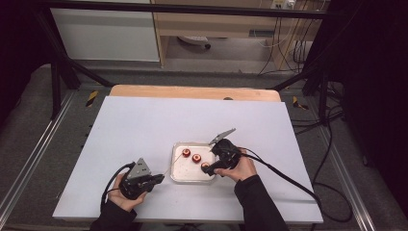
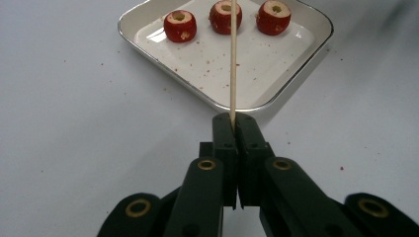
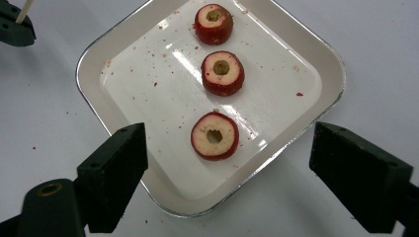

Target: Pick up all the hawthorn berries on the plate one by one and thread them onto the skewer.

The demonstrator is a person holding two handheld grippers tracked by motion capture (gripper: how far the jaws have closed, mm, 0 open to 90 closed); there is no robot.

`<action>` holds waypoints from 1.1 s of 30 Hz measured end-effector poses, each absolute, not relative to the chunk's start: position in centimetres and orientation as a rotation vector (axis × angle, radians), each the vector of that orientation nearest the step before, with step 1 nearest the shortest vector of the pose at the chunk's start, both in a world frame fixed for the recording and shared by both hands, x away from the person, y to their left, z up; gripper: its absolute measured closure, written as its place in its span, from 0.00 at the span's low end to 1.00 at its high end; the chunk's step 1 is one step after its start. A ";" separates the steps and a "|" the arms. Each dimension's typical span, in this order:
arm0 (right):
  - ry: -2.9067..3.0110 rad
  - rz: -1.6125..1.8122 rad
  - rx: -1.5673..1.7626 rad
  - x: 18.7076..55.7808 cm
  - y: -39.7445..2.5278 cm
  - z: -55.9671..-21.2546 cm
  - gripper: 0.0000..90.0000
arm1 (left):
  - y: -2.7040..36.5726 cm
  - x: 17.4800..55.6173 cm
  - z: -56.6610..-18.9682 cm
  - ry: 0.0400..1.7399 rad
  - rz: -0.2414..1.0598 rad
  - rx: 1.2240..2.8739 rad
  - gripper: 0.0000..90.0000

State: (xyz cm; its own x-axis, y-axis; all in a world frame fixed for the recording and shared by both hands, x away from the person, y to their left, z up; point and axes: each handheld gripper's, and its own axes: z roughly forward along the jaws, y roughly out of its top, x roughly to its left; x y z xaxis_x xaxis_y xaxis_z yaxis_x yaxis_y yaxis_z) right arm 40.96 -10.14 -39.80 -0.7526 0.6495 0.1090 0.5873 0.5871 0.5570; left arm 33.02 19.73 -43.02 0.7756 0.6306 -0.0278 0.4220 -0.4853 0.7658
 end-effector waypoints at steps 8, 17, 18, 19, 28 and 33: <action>2.785 0.809 1.048 41.8 -8.9 -39.7 0.36 | 19.6 33.1 -43.1 0.775 0.325 2.165 0.98; 2.853 0.756 1.060 42.6 -8.0 -40.6 0.53 | 19.5 33.1 -43.2 0.779 0.320 2.167 0.98; 2.859 0.745 1.059 42.7 -8.0 -40.7 0.54 | 19.5 33.1 -43.2 0.777 0.320 2.168 0.98; 2.862 0.737 1.057 42.8 -8.0 -40.8 0.55 | 19.5 33.1 -43.2 0.779 0.319 2.169 0.98; 2.888 0.698 1.040 43.2 -7.8 -41.3 0.60 | 19.4 33.2 -43.3 0.775 0.318 2.171 0.98; 2.897 0.699 1.021 43.1 -7.7 -41.5 0.62 | 19.4 33.2 -43.3 0.777 0.318 2.170 0.98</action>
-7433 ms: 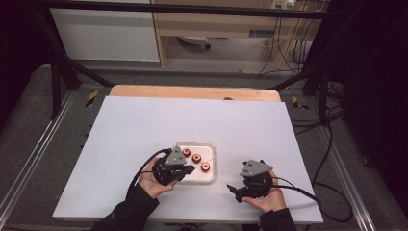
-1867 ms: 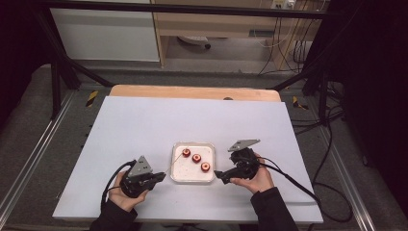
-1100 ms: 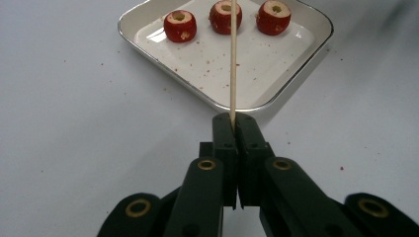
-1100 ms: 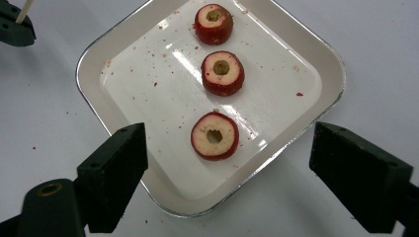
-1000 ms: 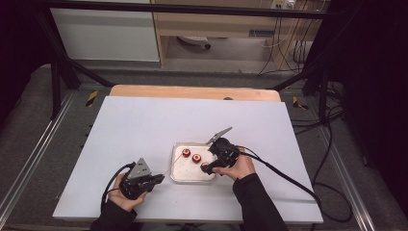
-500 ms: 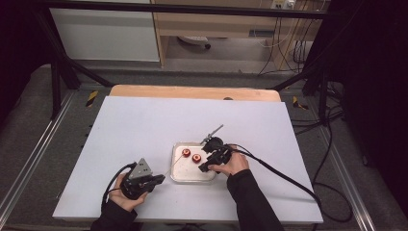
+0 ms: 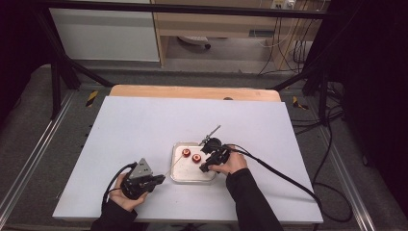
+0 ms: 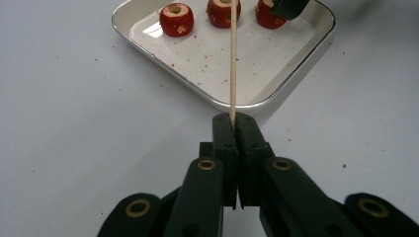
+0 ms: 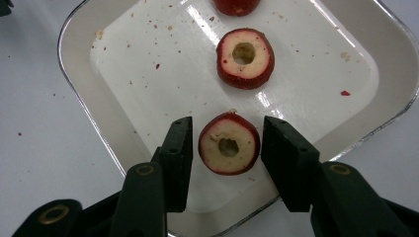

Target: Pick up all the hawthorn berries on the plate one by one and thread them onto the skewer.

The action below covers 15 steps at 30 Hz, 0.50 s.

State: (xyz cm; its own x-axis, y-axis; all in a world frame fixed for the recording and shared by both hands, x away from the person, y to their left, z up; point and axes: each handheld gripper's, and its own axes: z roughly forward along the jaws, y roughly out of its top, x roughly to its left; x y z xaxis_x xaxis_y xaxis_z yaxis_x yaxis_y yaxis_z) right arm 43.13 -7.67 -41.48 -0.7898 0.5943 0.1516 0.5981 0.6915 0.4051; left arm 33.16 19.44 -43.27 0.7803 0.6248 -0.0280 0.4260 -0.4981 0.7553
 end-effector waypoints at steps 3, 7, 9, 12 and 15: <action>-2.887 -0.676 -1.010 43.2 -7.6 -41.6 0.63 | 19.4 33.2 -43.3 0.773 0.320 2.172 0.98; -2.907 -0.662 -0.988 43.2 -7.4 -41.5 0.67 | 19.5 33.2 -43.2 0.775 0.320 2.171 0.98; -2.916 -0.651 -0.984 43.2 -7.3 -41.5 0.67 | 19.5 33.2 -43.2 0.774 0.321 2.171 0.98; -2.922 -0.639 -0.979 43.2 -7.2 -41.5 0.67 | 19.5 33.2 -43.2 0.772 0.322 2.171 0.98; -2.917 -0.622 -0.991 43.2 -7.1 -41.4 0.67 | 19.5 33.2 -43.2 0.772 0.322 2.173 0.98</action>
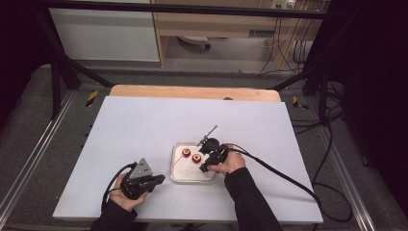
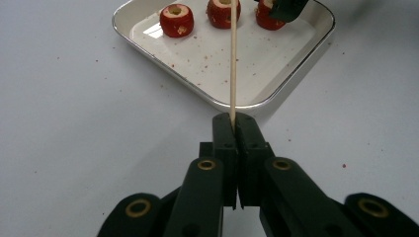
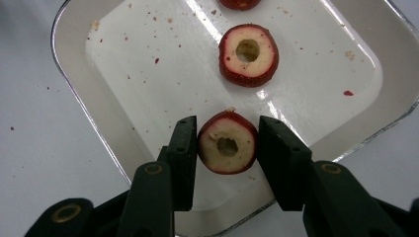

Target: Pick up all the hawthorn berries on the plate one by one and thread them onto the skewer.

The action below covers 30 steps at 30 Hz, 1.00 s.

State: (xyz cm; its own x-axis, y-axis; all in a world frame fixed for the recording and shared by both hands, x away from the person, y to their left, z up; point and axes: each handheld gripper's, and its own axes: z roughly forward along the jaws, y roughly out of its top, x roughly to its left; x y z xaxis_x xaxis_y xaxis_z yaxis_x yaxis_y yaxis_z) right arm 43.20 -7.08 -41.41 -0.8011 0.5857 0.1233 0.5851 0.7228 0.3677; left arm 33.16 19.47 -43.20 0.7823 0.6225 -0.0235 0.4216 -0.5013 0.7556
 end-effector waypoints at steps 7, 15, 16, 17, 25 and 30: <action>2.915 0.580 1.023 43.3 -7.0 -41.3 0.68 | 19.5 33.1 -43.1 0.770 0.324 2.169 0.98; 2.849 0.736 1.090 42.9 -7.8 -39.6 0.68 | 19.5 32.9 -43.0 0.769 0.335 2.159 0.98; 2.834 0.767 1.107 42.8 -8.0 -39.4 0.68 | 19.5 32.9 -43.0 0.770 0.337 2.155 0.98; 2.817 0.798 1.125 42.7 -8.2 -39.1 0.68 | 19.5 32.9 -43.0 0.771 0.339 2.153 0.98; 2.600 1.262 1.250 41.9 -9.8 -38.3 0.68 | 19.7 32.7 -42.8 0.796 0.360 2.118 0.98; 2.454 1.532 1.340 41.4 -10.3 -39.1 0.68 | 19.7 32.6 -42.8 0.817 0.372 2.098 0.98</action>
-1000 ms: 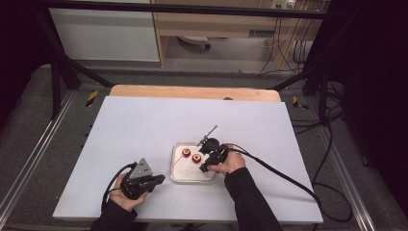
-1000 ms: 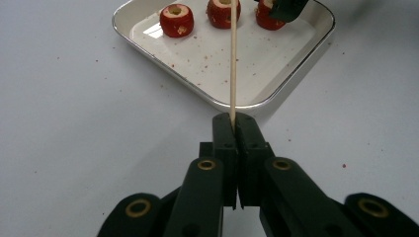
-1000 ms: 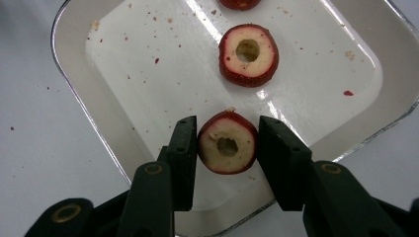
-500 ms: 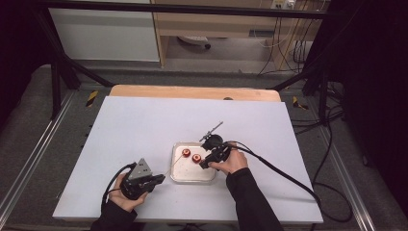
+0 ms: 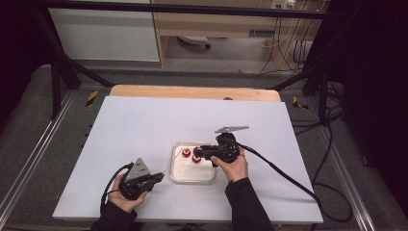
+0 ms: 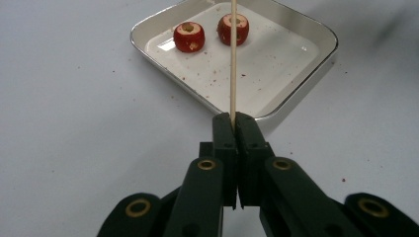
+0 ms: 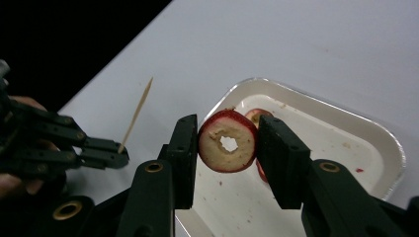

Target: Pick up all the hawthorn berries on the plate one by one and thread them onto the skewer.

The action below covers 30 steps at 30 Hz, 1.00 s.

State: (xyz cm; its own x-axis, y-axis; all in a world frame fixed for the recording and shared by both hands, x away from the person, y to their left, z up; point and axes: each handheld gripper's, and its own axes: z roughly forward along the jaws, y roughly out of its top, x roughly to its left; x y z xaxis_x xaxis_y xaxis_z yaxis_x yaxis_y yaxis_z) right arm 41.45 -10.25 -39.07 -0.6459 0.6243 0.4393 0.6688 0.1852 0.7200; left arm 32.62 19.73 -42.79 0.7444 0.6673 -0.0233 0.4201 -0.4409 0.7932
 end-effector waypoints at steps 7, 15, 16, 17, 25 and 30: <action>-2.122 -1.704 -1.382 41.4 -10.2 -40.5 0.68 | 20.0 32.5 -42.7 0.869 0.386 2.047 0.98; -1.909 -1.914 -1.432 41.2 -9.6 -40.9 0.68 | 19.8 32.3 -42.8 0.931 0.371 2.002 0.98; -1.888 -1.935 -1.441 41.2 -9.5 -40.9 0.68 | 19.7 32.2 -42.9 0.944 0.366 1.994 0.98; -1.871 -1.956 -1.442 41.2 -9.4 -41.0 0.68 | 19.6 32.2 -42.9 0.953 0.359 1.988 0.98; -1.763 -2.071 -1.464 41.1 -9.1 -41.2 0.68 | 18.3 32.0 -43.1 1.011 0.312 1.955 0.98; -1.703 -2.139 -1.461 41.1 -9.1 -41.2 0.68 | 16.9 31.9 -42.9 1.032 0.300 1.927 0.98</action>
